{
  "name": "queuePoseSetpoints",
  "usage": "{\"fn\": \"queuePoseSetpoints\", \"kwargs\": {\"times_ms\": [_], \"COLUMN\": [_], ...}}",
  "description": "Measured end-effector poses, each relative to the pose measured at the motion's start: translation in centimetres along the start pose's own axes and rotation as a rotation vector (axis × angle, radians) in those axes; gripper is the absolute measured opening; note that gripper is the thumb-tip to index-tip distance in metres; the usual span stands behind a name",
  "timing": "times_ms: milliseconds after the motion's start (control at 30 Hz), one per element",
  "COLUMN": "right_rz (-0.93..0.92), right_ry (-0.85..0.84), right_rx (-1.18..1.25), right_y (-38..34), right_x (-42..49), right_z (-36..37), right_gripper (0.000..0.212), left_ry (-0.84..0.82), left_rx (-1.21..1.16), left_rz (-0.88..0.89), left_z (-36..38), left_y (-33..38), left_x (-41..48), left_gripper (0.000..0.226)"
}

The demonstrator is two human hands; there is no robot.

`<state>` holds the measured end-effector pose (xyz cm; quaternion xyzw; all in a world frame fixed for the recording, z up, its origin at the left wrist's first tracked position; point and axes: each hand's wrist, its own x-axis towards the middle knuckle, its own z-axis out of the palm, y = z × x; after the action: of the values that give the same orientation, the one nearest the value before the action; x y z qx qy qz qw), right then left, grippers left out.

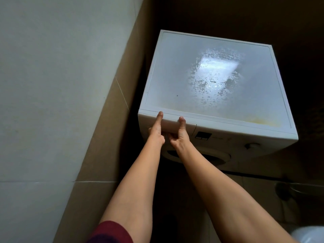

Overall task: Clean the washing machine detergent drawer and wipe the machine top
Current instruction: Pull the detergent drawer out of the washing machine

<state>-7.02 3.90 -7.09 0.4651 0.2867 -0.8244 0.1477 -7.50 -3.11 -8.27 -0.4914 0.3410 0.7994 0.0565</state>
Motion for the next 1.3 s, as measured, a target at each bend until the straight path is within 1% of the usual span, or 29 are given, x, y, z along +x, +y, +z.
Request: {"fn": "queuePoseSetpoints", "kwargs": {"times_ms": [67, 167, 333, 400, 500, 667, 733, 867, 1200, 1300], "right_rz": [-0.032, -0.071, -0.073, -0.072, -0.075, -0.066, -0.067, -0.049, -0.024, -0.022], "right_ry": [0.011, 0.009, 0.086, 0.071, 0.056, 0.064, 0.06, 0.037, -0.011, 0.02], "right_rx": [-0.021, -0.056, -0.091, -0.077, -0.056, -0.08, -0.082, -0.085, -0.211, -0.289], "right_y": [0.3, 0.6, 2.1, 2.3, 2.1, 3.0, 3.3, 4.0, 4.7, 4.8], "right_x": [-0.1, -0.3, -1.2, -1.7, -2.4, -3.7, -4.0, -4.3, -5.0, -5.3], "right_z": [0.0, -0.1, -1.1, -1.6, -2.0, -3.5, -4.2, -5.5, -8.6, -9.6], "right_gripper": [0.075, 0.064, 0.057, 0.059, 0.065, 0.069, 0.069, 0.07, 0.072, 0.081], "left_ry": [-0.014, -0.03, 0.005, 0.002, -0.009, 0.03, 0.036, 0.046, 0.063, 0.066], "left_rx": [-0.016, -0.026, -0.017, -0.028, -0.049, -0.048, -0.056, -0.067, -0.076, -0.075], "left_rz": [-0.002, 0.003, -0.009, -0.009, 0.008, 0.025, 0.03, 0.019, 0.013, 0.015], "left_z": [-0.1, -0.3, -1.6, -2.1, -2.6, -3.9, -4.4, -5.5, -7.5, -8.1], "left_y": [0.0, 0.0, -1.4, -1.7, -1.9, -3.0, -3.3, -4.1, -5.3, -5.7], "left_x": [-0.1, -0.2, -0.6, -0.9, -1.5, -2.3, -2.6, -3.7, -5.6, -5.8], "left_gripper": [0.087, 0.081, 0.068, 0.066, 0.068, 0.056, 0.057, 0.076, 0.078, 0.08]}}
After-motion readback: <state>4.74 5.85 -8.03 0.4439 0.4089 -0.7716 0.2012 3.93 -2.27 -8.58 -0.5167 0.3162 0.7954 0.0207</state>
